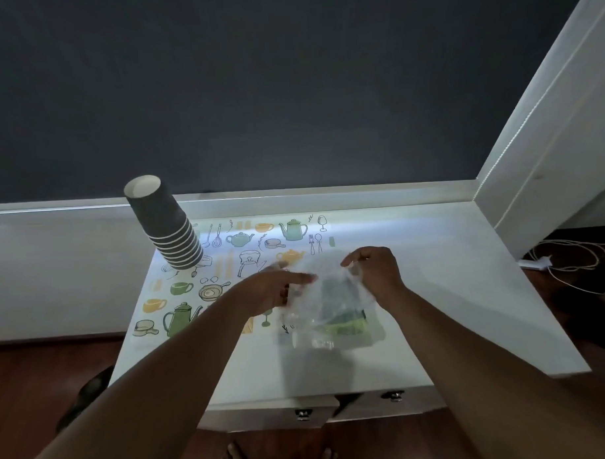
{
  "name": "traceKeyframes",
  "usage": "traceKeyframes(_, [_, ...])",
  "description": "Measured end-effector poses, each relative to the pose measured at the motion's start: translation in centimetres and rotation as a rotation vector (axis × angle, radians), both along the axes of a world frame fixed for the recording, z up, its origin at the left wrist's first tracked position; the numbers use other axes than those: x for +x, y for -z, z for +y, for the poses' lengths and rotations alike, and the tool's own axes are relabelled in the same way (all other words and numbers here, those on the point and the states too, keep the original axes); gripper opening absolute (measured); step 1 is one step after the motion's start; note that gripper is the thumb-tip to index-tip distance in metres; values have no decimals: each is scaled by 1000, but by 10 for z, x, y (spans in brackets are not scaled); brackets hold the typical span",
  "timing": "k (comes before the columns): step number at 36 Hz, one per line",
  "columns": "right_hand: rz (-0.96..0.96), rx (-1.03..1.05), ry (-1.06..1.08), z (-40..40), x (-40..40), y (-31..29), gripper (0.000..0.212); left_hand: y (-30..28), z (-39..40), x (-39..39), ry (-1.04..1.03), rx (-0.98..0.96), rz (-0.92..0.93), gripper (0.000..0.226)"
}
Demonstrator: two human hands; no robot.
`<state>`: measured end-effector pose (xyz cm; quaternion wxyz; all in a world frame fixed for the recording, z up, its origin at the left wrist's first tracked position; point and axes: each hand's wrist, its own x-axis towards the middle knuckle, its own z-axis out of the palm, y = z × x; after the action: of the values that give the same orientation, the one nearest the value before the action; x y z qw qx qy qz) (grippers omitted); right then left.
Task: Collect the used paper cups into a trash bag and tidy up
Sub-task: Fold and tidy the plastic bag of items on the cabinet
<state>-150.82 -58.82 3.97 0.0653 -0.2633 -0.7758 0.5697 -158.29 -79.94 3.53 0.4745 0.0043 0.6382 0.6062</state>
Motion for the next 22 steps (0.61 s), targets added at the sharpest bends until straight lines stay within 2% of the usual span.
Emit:
traceKeyframes(3, [1,-138,22,2,0,2,41,5,6,4,-84,-67,114,12])
traceKeyframes(6, [-92,-385,40,6,2,3,37,10,11,3,-198,-114,164,6])
traceKeyframes(8, [-221,-468,-41,6,5,1,61,10,14,3,-228,-104,162,9])
traceKeyframes(10, [-306,-480,-168,7,6,-1,74,9,19,1,-251,-105,189,13])
traceKeyframes(12, [-300,-457,-244,10,6,-4,68,8,26,-1,-280,-132,250,12])
traceKeyframes(15, [-267,-397,-216,12,4,-8,36,2,30,-2,-260,-131,310,15])
traceKeyframes(17, [-233,-392,-134,15,1,-7,13,-5,27,-2,-153,-82,272,27])
traceKeyframes(19, [-186,-421,-68,18,-2,-4,19,-8,21,-2,-5,-60,194,41])
traceKeyframes(22, [-151,-463,-80,19,-3,-3,33,-10,13,-3,109,0,90,43])
